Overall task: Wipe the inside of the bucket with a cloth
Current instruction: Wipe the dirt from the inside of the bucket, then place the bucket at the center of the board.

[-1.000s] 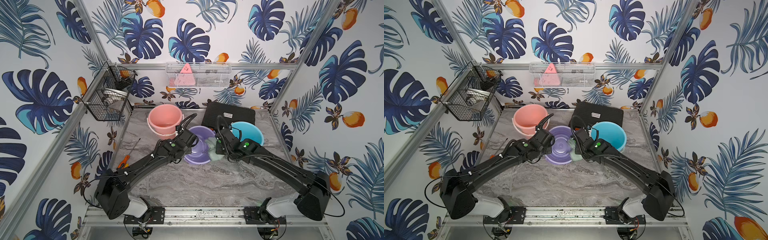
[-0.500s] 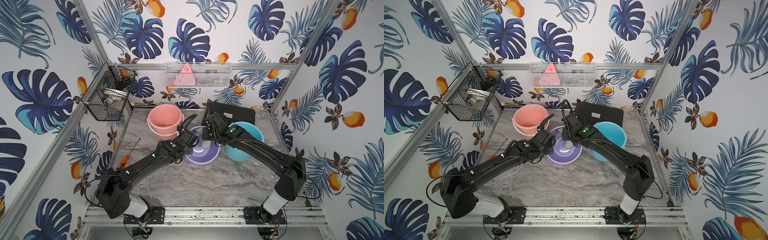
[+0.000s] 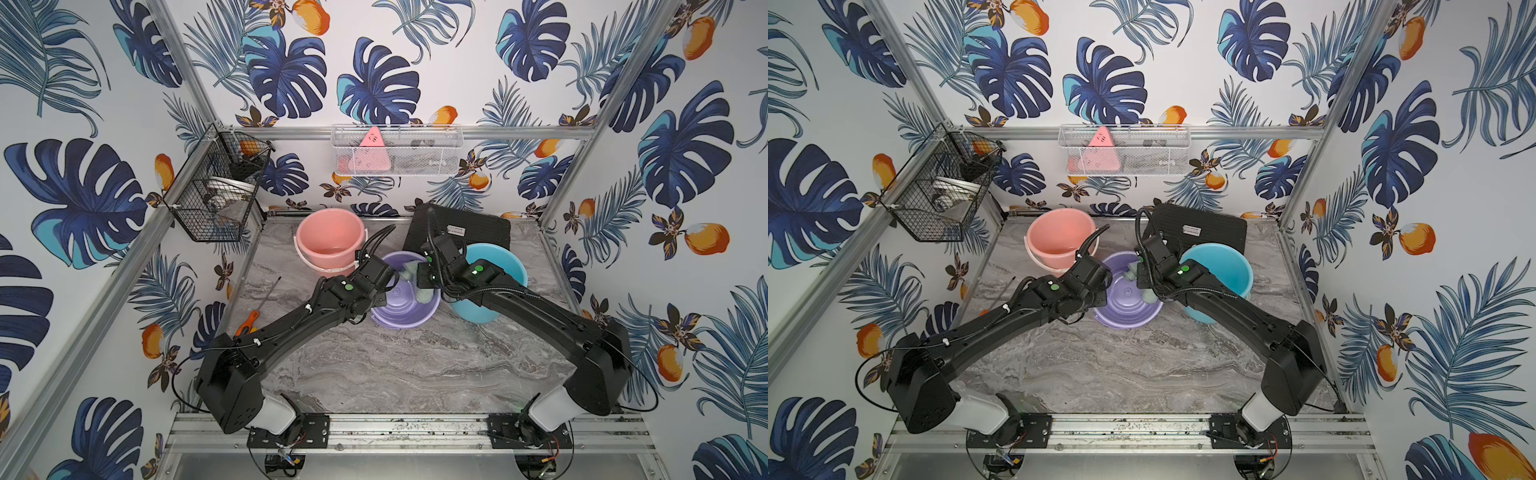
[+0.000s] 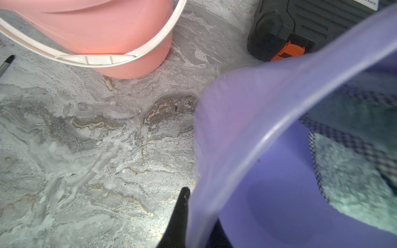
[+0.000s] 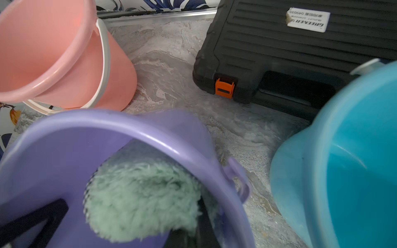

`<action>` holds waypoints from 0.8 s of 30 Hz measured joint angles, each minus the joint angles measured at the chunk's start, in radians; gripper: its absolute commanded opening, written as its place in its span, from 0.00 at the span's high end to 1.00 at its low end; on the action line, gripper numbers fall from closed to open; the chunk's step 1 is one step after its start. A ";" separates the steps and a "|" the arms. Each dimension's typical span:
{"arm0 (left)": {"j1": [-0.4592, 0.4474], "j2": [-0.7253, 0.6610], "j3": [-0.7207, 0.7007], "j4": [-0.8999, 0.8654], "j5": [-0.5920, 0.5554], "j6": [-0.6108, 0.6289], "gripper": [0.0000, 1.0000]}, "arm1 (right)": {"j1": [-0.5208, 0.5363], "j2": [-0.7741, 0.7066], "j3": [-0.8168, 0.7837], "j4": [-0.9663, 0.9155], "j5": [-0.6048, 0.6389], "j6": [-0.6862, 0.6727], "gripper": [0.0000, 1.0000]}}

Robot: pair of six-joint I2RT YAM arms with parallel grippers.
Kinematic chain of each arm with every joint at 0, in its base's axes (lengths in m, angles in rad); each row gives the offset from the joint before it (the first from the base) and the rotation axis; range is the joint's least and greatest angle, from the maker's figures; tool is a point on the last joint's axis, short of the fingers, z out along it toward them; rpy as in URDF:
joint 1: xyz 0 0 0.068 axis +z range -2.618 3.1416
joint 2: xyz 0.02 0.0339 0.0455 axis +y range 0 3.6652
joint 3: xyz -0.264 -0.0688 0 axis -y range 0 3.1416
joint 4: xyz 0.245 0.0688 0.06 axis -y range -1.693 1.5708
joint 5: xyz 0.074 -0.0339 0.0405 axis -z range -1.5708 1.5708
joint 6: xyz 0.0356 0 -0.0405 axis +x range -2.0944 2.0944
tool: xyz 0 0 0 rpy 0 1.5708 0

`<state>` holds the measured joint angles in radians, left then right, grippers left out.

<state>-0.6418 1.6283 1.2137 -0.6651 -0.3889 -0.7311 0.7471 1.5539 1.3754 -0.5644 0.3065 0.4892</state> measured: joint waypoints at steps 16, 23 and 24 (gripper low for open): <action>0.085 0.124 0.203 -0.129 0.094 0.001 1.00 | 0.001 -0.524 -0.379 -0.064 -0.006 0.073 1.00; 0.108 0.245 0.338 -0.174 0.166 0.001 1.00 | 0.000 -0.731 -0.467 -0.075 -0.068 0.079 1.00; 0.111 0.259 0.353 -0.180 0.174 0.001 1.00 | 0.000 -0.740 -0.470 -0.075 -0.085 0.078 1.00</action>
<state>-0.5312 1.8877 1.5665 -0.8448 -0.2153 -0.7303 0.7467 0.8139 0.9051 -0.6392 0.2214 0.5674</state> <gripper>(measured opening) 0.120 0.067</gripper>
